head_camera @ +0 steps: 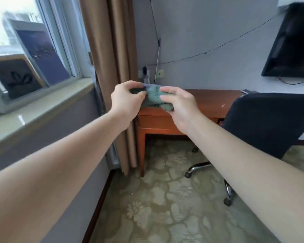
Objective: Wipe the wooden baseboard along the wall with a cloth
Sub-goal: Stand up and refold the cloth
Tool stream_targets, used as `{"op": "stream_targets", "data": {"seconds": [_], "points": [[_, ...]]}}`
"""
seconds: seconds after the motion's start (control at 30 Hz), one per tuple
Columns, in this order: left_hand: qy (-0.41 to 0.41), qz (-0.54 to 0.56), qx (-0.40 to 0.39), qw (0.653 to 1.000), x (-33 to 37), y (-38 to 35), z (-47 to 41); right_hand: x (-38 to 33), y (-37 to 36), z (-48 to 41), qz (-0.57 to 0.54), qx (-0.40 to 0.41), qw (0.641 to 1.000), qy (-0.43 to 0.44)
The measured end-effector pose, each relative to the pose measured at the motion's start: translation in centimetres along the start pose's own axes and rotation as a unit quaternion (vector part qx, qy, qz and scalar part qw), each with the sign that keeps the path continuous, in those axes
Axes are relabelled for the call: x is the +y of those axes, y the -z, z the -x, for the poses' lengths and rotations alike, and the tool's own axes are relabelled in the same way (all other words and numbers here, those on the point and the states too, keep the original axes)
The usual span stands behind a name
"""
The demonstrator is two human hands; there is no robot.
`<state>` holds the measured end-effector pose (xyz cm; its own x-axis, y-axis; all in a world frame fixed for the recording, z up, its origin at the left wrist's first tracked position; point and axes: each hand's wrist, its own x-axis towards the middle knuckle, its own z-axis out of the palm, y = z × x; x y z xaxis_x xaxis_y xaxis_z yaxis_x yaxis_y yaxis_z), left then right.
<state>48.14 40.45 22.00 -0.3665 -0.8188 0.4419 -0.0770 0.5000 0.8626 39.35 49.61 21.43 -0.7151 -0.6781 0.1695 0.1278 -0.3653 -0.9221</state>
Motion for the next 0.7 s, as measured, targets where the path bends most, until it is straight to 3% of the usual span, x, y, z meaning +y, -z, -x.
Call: {"op": "stream_targets", "data": {"seconds": [0.3,0.7], "points": [[-0.052,-0.048,0.004,0.998,1.8,-7.9,-7.4,-2.0,3.7,-10.2,0.045,0.038,0.998,0.008],[-0.090,-0.058,-0.012,0.994,-1.1,-21.1,-25.2,-1.6,7.6,-32.1,0.086,0.074,0.993,0.020]]}}
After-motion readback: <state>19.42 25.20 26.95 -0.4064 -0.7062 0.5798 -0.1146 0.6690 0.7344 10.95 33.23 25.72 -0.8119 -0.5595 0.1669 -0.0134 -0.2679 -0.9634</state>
